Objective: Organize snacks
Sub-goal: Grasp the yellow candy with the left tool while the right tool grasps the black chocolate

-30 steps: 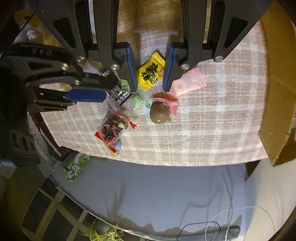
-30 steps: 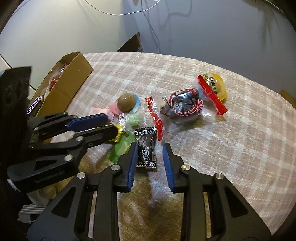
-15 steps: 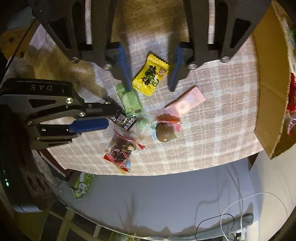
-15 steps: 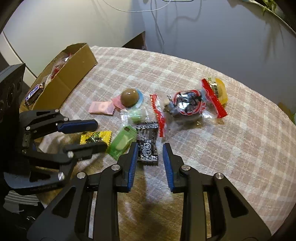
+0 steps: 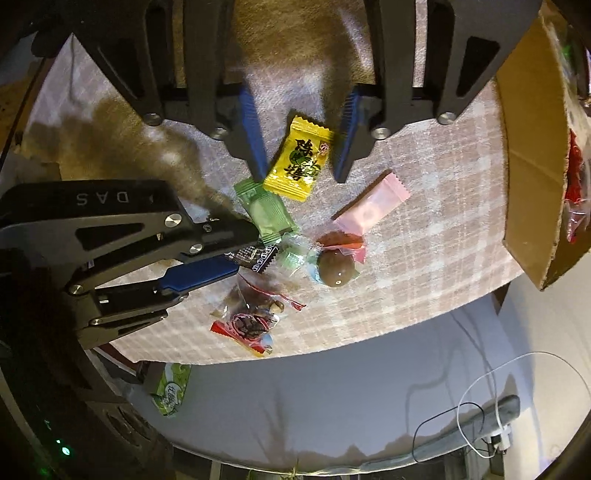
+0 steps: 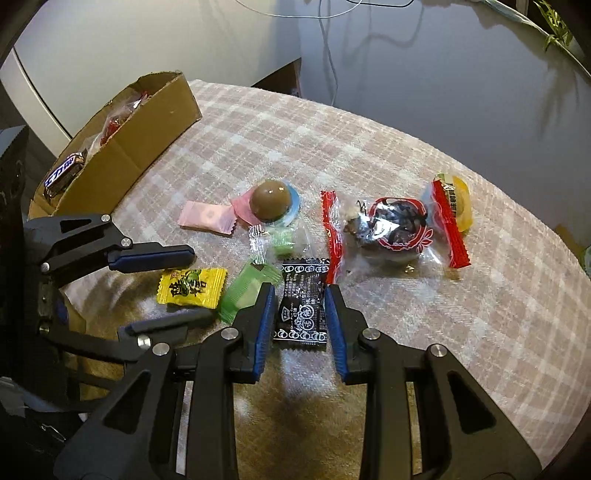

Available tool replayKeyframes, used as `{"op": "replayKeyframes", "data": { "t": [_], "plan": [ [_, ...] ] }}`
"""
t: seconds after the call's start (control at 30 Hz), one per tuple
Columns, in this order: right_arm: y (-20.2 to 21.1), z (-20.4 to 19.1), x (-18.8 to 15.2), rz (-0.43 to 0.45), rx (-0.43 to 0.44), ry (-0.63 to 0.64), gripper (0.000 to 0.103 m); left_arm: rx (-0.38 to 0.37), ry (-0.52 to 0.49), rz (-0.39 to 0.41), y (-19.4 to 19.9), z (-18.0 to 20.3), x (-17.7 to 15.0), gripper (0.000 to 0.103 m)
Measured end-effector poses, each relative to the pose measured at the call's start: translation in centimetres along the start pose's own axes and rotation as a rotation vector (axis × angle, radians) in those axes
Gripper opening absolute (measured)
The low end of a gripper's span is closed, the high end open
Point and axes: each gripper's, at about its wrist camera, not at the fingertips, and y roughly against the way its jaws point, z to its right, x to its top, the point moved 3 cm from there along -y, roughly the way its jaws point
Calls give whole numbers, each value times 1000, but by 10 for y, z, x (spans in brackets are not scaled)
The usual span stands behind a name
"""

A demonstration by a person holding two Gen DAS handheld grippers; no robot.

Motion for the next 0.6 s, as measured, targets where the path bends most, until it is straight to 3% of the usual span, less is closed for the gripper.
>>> {"op": "replayKeyframes", "data": {
  "t": [0.07,0.33,0.6],
  "plan": [
    [0,0,-1,-4,-8,8,29,11,0,3,0,-2,-1,23],
    [2,-4,-5,-11,-65,48,26,14,45,20,3,-4,-5,22],
    [8,7,-11,-2,-59,-4,24,4,111,37,11,-11,-10,22]
  ]
}}
